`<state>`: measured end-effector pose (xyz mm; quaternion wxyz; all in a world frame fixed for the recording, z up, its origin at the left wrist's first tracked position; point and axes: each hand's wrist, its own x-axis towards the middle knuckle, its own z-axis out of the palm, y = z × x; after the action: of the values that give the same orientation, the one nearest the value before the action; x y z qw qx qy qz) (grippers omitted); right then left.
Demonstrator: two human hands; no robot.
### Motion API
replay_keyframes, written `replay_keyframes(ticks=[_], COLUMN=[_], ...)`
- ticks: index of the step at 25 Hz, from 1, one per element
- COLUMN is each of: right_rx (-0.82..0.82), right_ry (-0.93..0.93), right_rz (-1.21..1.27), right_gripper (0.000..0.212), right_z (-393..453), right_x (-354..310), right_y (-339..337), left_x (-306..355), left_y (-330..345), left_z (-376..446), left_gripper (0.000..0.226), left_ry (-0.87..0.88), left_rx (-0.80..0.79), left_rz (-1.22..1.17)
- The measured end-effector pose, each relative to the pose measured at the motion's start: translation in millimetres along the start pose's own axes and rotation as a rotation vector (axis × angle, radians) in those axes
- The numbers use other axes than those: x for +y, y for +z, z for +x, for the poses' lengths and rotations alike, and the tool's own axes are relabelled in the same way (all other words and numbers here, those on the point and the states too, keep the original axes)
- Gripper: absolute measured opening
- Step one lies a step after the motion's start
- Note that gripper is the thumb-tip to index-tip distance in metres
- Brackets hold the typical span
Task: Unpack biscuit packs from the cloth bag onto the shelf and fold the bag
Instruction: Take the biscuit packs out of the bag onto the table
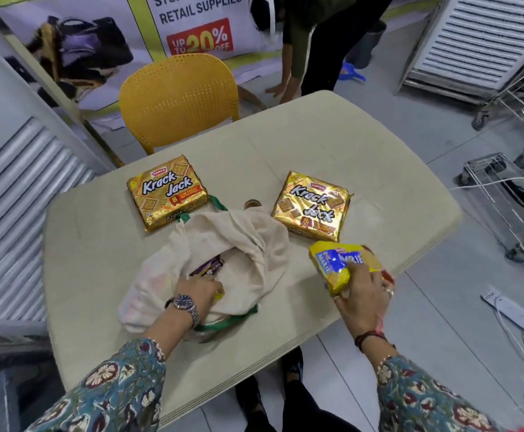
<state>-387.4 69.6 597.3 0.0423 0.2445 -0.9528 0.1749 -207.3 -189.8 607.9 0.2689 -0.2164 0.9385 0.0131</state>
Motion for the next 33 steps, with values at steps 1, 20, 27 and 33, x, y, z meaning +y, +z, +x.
replay_keyframes(ticks=[1, 20, 27, 33], right_rx=[-0.041, -0.273, -0.559, -0.755], right_ry=[-0.020, -0.121, 0.160, 0.112], right_rz=[-0.057, 0.061, 0.205, 0.204], right_gripper=[0.071, 0.048, 0.058, 0.057], right_z=[-10.8, -23.9, -2.7, -12.8], right_x=[0.6, -41.5, -111.6, -141.8], right_y=[8.6, 19.2, 29.8, 43.6], left_x=[-0.5, -30.5, -68.1, -74.1], left_y=[-1.0, 0.0, -22.6, -81.2], left_z=[2.8, -12.6, -66.1, -76.4], left_gripper=[0.034, 0.031, 0.075, 0.084], left_ry=[-0.002, -0.151, -0.329, -0.397], left_rx=[-0.024, -0.158, 0.026, 0.447], left_rz=[0.022, 0.294, -0.415, -0.852])
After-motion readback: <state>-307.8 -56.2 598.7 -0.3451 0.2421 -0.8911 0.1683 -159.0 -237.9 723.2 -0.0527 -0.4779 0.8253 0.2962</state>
